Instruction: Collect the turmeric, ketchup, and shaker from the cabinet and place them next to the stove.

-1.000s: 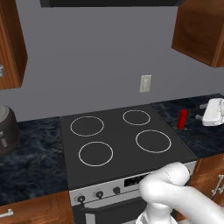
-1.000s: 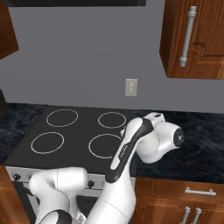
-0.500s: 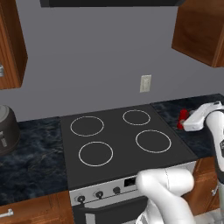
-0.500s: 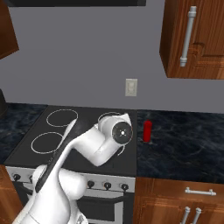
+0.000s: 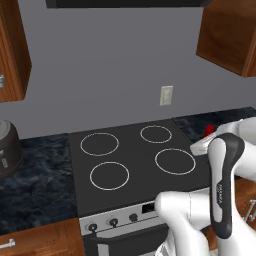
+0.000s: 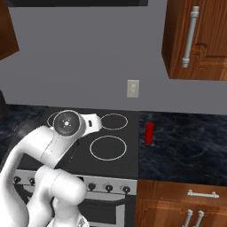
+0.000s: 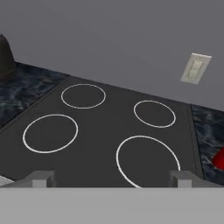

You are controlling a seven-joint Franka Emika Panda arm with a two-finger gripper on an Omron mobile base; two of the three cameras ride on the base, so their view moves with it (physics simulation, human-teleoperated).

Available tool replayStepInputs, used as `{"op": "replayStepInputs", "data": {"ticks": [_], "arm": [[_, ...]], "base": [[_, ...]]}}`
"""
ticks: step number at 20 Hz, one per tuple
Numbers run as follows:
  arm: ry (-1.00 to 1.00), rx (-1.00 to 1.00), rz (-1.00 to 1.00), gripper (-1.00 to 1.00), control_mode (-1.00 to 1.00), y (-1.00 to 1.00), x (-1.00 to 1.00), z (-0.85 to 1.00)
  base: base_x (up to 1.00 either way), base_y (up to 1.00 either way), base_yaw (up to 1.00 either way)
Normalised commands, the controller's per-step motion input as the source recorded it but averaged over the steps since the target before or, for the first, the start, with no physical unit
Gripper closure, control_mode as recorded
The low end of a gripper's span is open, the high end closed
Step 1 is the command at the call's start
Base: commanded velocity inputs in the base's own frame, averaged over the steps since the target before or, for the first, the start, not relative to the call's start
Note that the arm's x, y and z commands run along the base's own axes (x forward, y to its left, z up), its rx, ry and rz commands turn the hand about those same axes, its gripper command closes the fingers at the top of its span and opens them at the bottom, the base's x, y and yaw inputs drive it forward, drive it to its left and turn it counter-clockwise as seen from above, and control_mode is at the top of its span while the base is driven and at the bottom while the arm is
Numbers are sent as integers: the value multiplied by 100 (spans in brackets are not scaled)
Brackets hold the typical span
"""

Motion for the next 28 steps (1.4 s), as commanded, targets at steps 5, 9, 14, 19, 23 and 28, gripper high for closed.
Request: {"op": "replayStepInputs", "data": {"ticks": [5, 9, 14, 19, 23, 28], "arm": [[1, -3, -1, -100, -100, 16, -13, -1], [0, 0, 0, -100, -100, 0, -14, -7], [-1, 0, 0, -100, 100, 0, -12, -5], [0, 0, 0, -100, 100, 0, 0, 0], [0, 0, 0, -100, 100, 0, 0, 0], [0, 0, 0, -100, 100, 0, 0, 0]], "base": [[0, 0, 0], [0, 0, 0], [-75, 2, 0], [-100, 25, 0], [-100, 54, 0], [-100, 92, 0]]}}
